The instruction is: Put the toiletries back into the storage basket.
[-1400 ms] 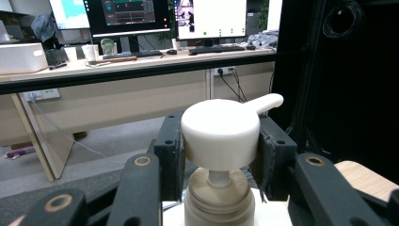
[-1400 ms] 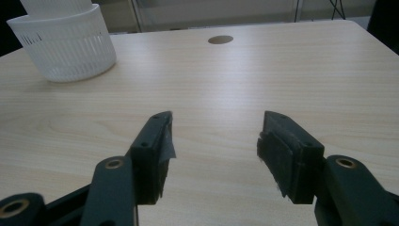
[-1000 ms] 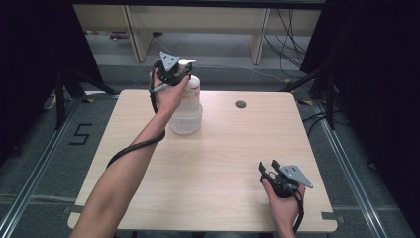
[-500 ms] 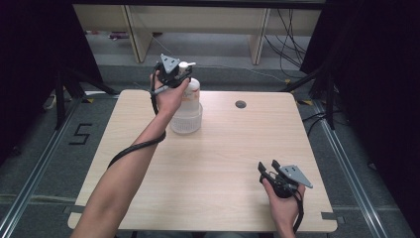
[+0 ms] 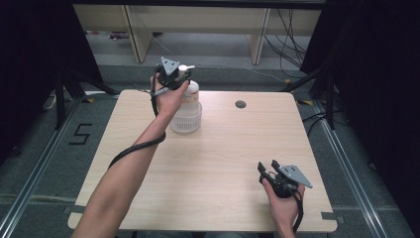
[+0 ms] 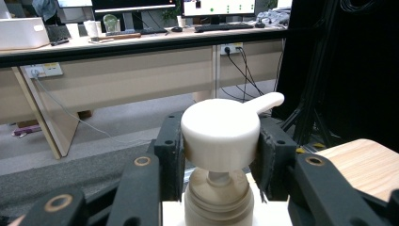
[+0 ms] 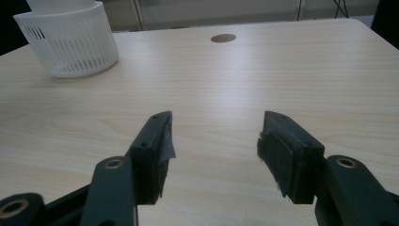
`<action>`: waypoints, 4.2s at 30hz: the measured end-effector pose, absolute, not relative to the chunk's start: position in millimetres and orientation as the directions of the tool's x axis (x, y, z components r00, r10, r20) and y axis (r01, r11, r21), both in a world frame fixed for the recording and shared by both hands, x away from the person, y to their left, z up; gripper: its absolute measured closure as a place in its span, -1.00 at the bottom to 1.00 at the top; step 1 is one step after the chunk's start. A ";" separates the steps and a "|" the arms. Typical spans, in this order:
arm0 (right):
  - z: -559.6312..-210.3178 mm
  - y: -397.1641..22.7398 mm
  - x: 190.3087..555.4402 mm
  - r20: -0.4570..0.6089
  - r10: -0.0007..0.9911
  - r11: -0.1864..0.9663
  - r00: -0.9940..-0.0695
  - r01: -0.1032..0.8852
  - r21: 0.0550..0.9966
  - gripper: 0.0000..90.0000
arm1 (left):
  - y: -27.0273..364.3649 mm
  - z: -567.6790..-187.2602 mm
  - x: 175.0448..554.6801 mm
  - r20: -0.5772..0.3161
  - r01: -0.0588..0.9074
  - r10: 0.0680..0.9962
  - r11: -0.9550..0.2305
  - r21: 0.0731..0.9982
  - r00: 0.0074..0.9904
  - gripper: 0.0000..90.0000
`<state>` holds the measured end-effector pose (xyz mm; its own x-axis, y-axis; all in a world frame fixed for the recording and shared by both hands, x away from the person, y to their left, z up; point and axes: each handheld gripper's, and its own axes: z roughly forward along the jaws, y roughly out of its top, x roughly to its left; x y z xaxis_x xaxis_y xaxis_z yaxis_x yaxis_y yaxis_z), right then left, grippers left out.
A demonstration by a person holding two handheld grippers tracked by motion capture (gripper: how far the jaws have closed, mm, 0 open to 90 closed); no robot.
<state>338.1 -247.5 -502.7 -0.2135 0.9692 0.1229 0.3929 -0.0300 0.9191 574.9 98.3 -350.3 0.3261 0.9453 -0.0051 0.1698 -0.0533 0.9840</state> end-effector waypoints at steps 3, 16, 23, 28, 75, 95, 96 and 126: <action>-502.8 -246.2 337.6 0.140 0.969 -0.047 -0.206 0.399 0.916 -0.01 | 98.8 -352.4 575.8 -0.004 0.174 0.946 -0.055 0.983 0.324 0.31; -502.5 -247.6 338.0 0.122 0.969 -0.029 -0.216 0.393 0.919 -0.01 | 100.5 -359.7 578.3 -0.008 0.192 0.949 -0.055 0.980 0.316 0.31; -503.3 -247.6 338.6 0.124 0.966 -0.027 -0.227 0.389 0.921 -0.02 | 100.6 -360.4 578.5 -0.011 0.192 0.948 -0.053 0.980 0.319 0.31; -503.3 -246.9 338.5 0.122 0.967 -0.027 -0.223 0.388 0.921 -0.02 | 101.5 -360.8 577.8 -0.008 0.191 0.945 -0.058 0.980 0.326 0.30; -504.8 -245.2 338.5 0.112 0.967 -0.016 -0.228 0.386 0.922 -0.03 | 120.6 -356.4 528.7 -0.047 0.212 0.924 -0.037 0.977 0.380 -0.21; -504.9 -241.3 337.0 0.167 0.964 -0.070 -0.208 0.407 0.911 -0.03 | 132.6 -354.0 496.0 -0.060 0.203 0.905 -0.029 0.979 0.422 -0.22; -504.9 -245.0 338.4 0.117 0.967 -0.021 -0.225 0.390 0.921 -0.03 | 133.4 -354.4 494.7 -0.062 0.202 0.904 -0.028 0.979 0.423 -0.22; -506.5 -242.7 338.8 0.137 0.963 -0.036 -0.232 0.394 0.918 -0.03 | 167.8 -401.7 440.7 -0.033 0.213 0.890 -0.073 0.974 0.455 -0.22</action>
<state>338.8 -242.7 -506.5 -0.2318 0.9631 0.1368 0.3939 -0.0356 0.9185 440.7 167.8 -401.7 0.4550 0.8899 -0.0329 0.2132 -0.0730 0.9743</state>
